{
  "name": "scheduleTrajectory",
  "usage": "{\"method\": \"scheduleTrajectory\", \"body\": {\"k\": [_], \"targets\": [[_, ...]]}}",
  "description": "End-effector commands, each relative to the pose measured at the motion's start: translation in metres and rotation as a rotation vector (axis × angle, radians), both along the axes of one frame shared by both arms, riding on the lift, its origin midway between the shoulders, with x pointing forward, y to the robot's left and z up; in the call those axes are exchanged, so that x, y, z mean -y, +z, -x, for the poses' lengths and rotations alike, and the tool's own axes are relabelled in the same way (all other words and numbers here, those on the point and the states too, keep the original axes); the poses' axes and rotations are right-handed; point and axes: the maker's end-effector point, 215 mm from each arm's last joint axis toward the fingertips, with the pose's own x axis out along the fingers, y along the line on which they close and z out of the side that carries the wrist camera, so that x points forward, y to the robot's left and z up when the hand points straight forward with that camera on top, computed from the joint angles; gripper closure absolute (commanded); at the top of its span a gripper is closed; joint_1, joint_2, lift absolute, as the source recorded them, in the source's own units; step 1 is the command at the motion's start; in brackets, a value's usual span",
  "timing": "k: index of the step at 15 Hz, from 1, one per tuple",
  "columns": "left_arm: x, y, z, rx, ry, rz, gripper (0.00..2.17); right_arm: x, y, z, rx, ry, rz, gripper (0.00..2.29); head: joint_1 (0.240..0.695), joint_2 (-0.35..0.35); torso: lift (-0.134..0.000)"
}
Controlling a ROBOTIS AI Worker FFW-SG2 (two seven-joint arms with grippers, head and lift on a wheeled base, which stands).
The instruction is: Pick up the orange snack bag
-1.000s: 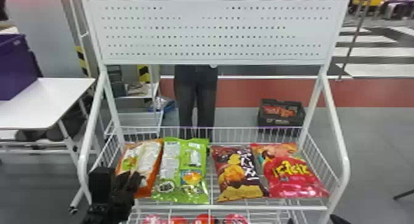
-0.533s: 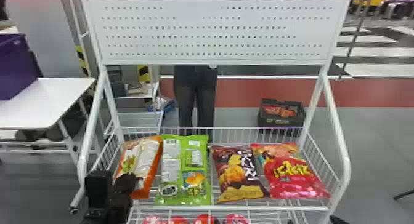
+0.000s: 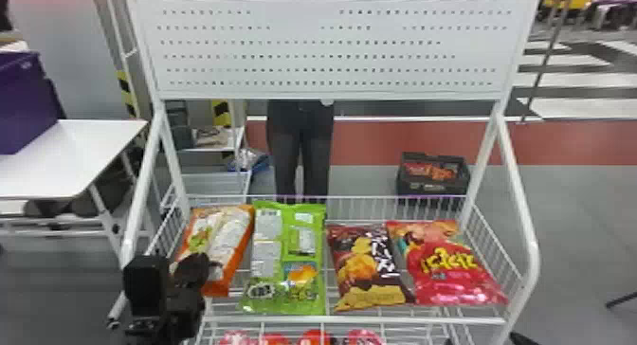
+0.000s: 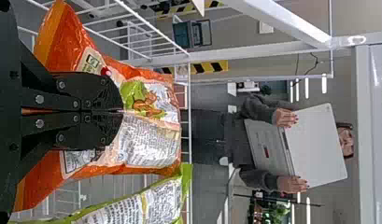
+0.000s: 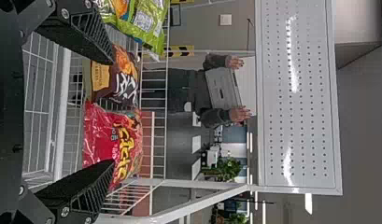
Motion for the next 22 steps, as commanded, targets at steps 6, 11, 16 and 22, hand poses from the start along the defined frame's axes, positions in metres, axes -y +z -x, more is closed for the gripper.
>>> {"method": "scheduleTrajectory", "body": {"k": [6, 11, 16, 22], "targets": [[-0.003, 0.039, 0.008, 0.097, 0.035, 0.009, 1.26, -0.001, 0.001, 0.0, 0.003, 0.002, 0.0, 0.14, 0.499, 0.0, 0.0], [-0.011, 0.06, 0.021, 0.164, 0.069, 0.042, 1.26, -0.002, 0.001, -0.001, 0.004, 0.006, -0.001, 0.14, 0.499, 0.0, 0.0], [-0.019, 0.055, 0.047, 0.171, 0.071, 0.063, 1.26, -0.005, 0.0, -0.002, 0.003, 0.013, -0.005, 0.14, 0.499, 0.0, 0.0], [-0.007, 0.064, 0.095, 0.209, 0.031, 0.097, 1.26, -0.012, 0.001, -0.003, 0.005, 0.021, -0.01, 0.14, 0.499, 0.0, 0.0]]}}
